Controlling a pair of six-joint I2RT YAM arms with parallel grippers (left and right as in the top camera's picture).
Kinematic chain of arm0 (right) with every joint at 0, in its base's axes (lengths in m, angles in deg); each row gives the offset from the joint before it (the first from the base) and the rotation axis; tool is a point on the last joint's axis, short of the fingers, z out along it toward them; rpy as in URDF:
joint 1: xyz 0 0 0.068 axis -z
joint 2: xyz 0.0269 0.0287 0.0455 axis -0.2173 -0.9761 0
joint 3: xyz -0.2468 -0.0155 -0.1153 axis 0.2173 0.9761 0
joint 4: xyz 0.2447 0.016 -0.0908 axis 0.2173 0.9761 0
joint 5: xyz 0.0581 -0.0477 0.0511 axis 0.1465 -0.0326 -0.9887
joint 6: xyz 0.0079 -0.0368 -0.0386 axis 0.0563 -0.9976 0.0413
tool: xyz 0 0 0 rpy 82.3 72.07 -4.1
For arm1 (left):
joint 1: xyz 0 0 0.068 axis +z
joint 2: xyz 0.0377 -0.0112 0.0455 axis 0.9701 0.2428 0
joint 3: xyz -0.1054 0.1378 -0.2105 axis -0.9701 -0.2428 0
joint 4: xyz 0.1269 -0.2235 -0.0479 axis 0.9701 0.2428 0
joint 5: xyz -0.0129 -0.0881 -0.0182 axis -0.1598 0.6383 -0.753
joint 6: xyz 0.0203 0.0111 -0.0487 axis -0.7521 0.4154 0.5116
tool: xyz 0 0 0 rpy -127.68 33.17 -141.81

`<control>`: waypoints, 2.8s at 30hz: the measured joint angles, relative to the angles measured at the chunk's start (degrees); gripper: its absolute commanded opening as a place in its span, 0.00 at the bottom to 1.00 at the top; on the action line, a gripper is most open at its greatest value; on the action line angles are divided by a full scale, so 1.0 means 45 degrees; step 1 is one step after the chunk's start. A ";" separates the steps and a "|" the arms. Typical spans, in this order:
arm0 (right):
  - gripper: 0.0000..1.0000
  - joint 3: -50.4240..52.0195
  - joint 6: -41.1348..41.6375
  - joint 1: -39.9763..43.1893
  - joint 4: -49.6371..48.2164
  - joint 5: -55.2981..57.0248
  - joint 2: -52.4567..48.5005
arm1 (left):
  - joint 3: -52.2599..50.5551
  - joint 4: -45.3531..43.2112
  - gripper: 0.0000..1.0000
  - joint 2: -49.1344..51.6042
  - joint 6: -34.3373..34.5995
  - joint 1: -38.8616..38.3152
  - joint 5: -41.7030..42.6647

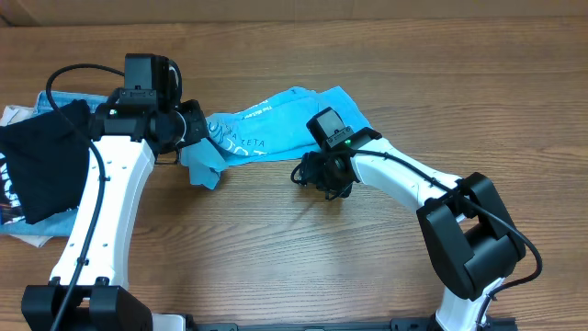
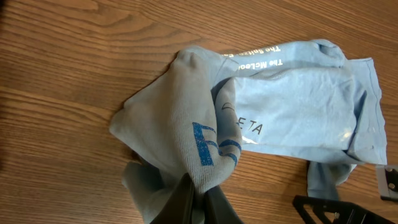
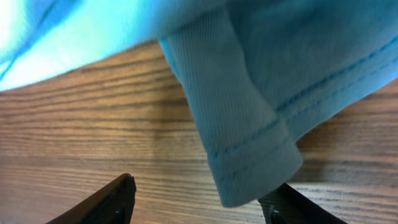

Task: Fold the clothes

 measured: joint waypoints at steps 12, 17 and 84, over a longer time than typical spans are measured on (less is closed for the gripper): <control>0.48 0.0000 0.0257 0.0000 -0.0631 0.0709 0.0000 | 0.0000 0.0058 0.07 0.0000 0.0000 0.0000 0.0000; 0.28 0.0000 0.0223 0.0000 -0.0724 0.0797 0.0000 | -0.0005 0.0107 0.07 0.0000 0.0000 0.0000 -0.0044; 0.04 0.0029 -0.3337 0.8451 0.3881 0.4231 0.4507 | -0.0053 0.0646 0.06 0.0136 -0.0034 0.0005 -0.1724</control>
